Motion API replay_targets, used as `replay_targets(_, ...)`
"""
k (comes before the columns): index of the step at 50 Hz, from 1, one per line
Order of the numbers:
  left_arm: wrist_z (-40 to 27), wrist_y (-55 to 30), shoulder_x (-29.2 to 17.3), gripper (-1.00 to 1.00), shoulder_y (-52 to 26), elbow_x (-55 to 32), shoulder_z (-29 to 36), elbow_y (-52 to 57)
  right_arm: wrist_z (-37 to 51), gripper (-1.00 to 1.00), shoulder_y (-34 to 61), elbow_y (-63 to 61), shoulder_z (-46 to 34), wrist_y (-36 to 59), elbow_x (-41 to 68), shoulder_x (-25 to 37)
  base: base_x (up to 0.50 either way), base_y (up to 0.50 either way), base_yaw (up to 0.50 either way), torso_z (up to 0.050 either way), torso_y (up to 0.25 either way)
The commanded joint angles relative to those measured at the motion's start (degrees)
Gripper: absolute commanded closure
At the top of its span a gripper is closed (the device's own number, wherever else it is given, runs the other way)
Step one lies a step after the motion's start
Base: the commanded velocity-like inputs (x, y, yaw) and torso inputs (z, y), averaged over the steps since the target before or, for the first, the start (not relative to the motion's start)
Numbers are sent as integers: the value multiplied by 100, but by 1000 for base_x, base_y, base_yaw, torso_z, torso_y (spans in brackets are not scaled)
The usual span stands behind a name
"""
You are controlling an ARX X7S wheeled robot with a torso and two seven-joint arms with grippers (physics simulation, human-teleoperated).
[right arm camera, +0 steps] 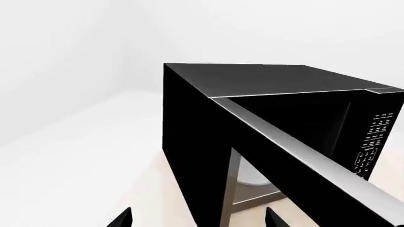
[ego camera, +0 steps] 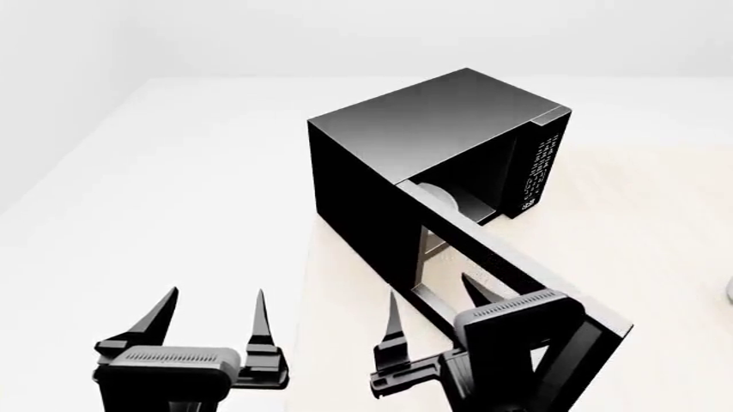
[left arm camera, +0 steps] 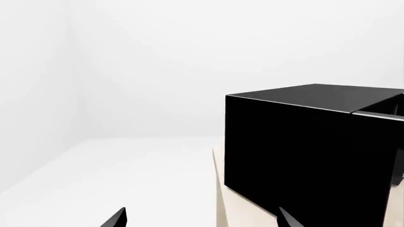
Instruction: Close the microwave.
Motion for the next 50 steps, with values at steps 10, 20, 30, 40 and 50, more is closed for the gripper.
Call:
replay_targets(10,-25,18,-21,-100,-19,-7,43,-32,-128,-100,-133,435,2,-78,64,-128,0,0,0,0,0)
replay_targets(20,-47,48,-41,-100,26,-8,51,-11,-191,-100,-196,642,12,-118,108,-176,0,0,0,0,0)
replay_targets(30,-69,30,-47,-100,2,-20,67,-15,-249,-100,-211,823,56,-148,180,-203,0,0,0,0,0)
replay_targets(40,-81,37,-53,-100,-30,-1,101,-53,-284,-100,-221,947,105,-185,217,-204,0,0,0,0,0)
replay_targets(50,-106,24,-71,-100,-36,-24,85,-25,-260,-100,-205,988,162,-195,230,-173,0,0,0,0,0)
